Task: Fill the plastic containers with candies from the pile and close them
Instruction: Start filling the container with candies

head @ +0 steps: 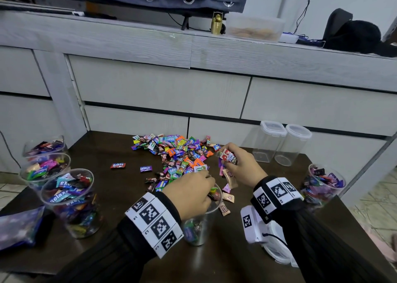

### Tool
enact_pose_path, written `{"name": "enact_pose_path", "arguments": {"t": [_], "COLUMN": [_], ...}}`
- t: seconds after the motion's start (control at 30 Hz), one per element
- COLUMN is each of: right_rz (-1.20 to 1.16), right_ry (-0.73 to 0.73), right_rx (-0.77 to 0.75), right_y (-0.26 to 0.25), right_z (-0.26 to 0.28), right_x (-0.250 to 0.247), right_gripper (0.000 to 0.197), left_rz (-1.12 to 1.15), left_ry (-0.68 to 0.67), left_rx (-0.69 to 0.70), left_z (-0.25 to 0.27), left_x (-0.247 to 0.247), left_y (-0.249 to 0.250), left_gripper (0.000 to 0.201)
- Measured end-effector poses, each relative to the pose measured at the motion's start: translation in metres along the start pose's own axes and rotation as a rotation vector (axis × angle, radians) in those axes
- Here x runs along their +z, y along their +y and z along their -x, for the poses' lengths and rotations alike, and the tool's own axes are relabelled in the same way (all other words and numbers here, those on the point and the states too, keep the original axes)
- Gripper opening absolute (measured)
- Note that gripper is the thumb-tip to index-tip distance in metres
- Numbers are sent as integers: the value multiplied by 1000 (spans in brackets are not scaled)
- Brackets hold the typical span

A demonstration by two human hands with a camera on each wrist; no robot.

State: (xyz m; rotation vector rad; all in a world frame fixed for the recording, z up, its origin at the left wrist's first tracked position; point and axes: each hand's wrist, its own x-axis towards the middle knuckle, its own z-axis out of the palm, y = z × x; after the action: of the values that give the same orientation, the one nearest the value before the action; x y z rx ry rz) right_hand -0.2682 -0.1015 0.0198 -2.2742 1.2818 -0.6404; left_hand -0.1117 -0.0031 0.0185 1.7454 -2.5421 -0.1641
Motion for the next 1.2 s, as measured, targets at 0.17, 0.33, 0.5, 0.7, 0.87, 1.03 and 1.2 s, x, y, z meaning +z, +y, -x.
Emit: {"name": "enact_pose_path", "arguments": {"t": [0.17, 0.33, 0.5, 0.7, 0.87, 1.03, 1.2], "right_rz": [-5, -25, -74, -194, -239, -234, -156], "right_ry": [-12, 6, 57, 179, 238, 219, 118], "right_rx": [6, -26, -72, -170, -244, -308, -337], "right_y": [-1, -3, -8, -28, -42, -42, -43], "right_z": [0, -1, 0, 4, 17, 32, 40], "right_x": [0, -2, -8, -1, 28, 49, 52], "right_gripper": [23, 23, 21, 27, 32, 39, 31], "left_rz": [-39, 71, 317, 861, 869, 879, 852], "left_ry": [-110, -54, 291, 203, 85, 119, 126], "left_rx": [-15, 49, 40, -99, -112, -70, -116], "left_z": [-7, -10, 4, 13, 8, 6, 4], "left_x": [-6, -11, 1, 31, 47, 50, 50], "left_y": [2, -1, -11, -35, -41, -41, -40], "left_gripper": [33, 31, 34, 106, 136, 121, 127]}}
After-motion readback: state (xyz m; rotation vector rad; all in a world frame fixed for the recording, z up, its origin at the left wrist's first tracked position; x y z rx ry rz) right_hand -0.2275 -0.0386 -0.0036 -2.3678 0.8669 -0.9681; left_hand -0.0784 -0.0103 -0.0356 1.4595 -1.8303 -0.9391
